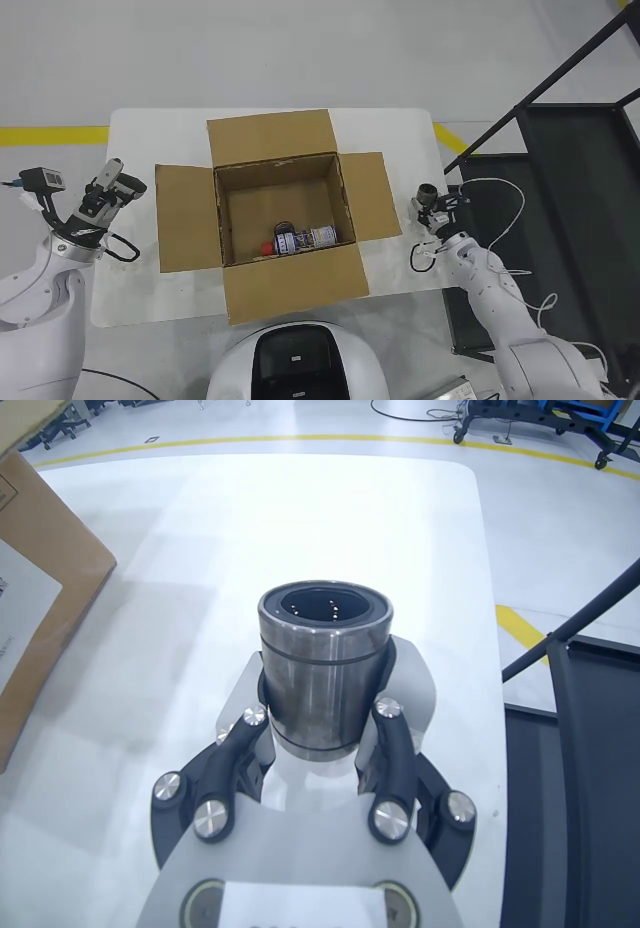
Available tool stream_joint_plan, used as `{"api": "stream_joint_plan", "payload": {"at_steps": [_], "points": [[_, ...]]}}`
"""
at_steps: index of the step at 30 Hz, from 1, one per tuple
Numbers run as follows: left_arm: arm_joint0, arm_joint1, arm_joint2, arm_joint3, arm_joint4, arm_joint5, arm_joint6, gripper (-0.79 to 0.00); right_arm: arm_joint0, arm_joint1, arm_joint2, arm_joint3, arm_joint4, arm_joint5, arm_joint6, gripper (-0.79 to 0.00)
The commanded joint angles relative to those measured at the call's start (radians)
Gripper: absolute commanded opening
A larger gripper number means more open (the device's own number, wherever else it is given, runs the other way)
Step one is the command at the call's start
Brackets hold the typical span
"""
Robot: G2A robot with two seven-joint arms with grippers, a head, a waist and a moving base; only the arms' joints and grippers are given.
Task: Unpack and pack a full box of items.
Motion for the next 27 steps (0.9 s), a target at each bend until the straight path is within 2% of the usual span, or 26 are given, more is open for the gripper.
{"api": "stream_joint_plan", "payload": {"at_steps": [1, 10, 11, 12, 14, 15, 16, 18, 27], "points": [[0.000, 0.000, 0.000, 0.000, 0.000, 0.000, 0.000, 0.000, 0.021, -0.006, -0.017, 0.033, -0.013, 0.018, -0.017, -0.785], [0.000, 0.000, 0.000, 0.000, 0.000, 0.000, 0.000, 0.000, 0.078, -0.041, -0.075, 0.140, -0.016, 0.059, -0.068, -0.773], [0.000, 0.000, 0.000, 0.000, 0.000, 0.000, 0.000, 0.000, 0.080, -0.043, -0.079, 0.150, -0.015, 0.061, -0.074, -0.619], [0.000, 0.000, 0.000, 0.000, 0.000, 0.000, 0.000, 0.000, 0.082, -0.044, -0.082, 0.159, -0.015, 0.062, -0.078, -0.542], [0.000, 0.000, 0.000, 0.000, 0.000, 0.000, 0.000, 0.000, 0.084, -0.046, -0.087, 0.174, -0.016, 0.062, -0.088, -0.480], [0.000, 0.000, 0.000, 0.000, 0.000, 0.000, 0.000, 0.000, 0.084, -0.047, -0.089, 0.180, -0.016, 0.061, -0.093, -0.403], [0.000, 0.000, 0.000, 0.000, 0.000, 0.000, 0.000, 0.000, 0.084, -0.047, -0.091, 0.186, -0.015, 0.061, -0.097, -0.249], [0.000, 0.000, 0.000, 0.000, 0.000, 0.000, 0.000, 0.000, 0.083, -0.047, -0.093, 0.195, -0.014, 0.060, -0.108, 0.000], [0.000, 0.000, 0.000, 0.000, 0.000, 0.000, 0.000, 0.000, 0.046, -0.037, -0.096, 0.165, -0.011, 0.027, -0.244, 0.000]]}}
